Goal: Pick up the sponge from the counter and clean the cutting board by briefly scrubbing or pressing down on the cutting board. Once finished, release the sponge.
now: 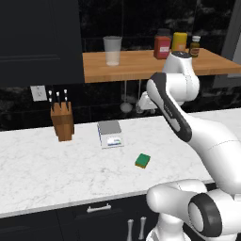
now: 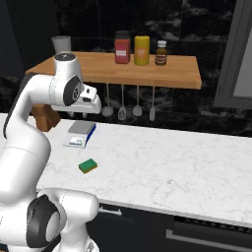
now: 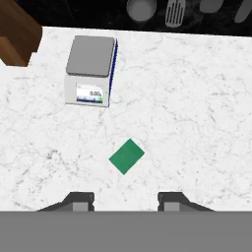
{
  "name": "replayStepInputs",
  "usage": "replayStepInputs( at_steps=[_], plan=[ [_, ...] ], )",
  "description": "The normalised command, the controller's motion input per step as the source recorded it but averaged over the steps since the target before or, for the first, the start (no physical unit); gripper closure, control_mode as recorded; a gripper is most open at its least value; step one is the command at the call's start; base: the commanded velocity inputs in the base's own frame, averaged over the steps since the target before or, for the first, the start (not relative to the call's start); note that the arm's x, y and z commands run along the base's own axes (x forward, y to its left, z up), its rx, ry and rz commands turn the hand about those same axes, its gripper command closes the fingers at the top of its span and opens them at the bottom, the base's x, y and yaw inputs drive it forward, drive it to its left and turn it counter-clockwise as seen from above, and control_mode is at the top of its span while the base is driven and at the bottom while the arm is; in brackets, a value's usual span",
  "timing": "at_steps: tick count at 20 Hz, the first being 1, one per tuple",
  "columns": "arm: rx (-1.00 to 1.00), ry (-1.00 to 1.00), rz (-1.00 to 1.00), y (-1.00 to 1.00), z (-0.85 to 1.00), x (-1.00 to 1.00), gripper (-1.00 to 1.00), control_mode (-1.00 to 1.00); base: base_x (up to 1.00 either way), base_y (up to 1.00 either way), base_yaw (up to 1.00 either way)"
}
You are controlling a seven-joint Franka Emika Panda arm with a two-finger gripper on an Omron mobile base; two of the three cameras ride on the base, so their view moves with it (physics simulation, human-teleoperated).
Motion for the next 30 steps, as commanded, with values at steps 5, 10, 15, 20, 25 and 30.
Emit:
replayStepInputs(
  at_steps=[5, 10, 15, 20, 25, 30],
  plan=[
    [0.03, 0.00, 0.00, 0.00, -0.03, 0.00, -1.00, -1.00, 0.00, 0.00, 0.00],
    [0.05, 0.02, -0.05, 0.00, -0.23, -0.10, -1.00, -1.00, 0.00, 0.00, 0.00],
    [0.01, 0.07, -0.15, 0.09, -0.96, -0.75, -1.00, -1.00, 0.00, 0.00, 0.00],
    [0.00, 0.08, -0.30, 0.12, -0.95, -0.35, -1.00, -1.00, 0.00, 0.00, 0.00],
    [0.13, 0.00, -0.36, 0.02, -0.69, -0.03, -1.00, -1.00, 0.00, 0.00, 0.00],
    [0.09, 0.01, -0.20, 0.00, -0.53, 0.23, -1.00, -1.00, 0.00, 0.00, 0.00]
  ],
)
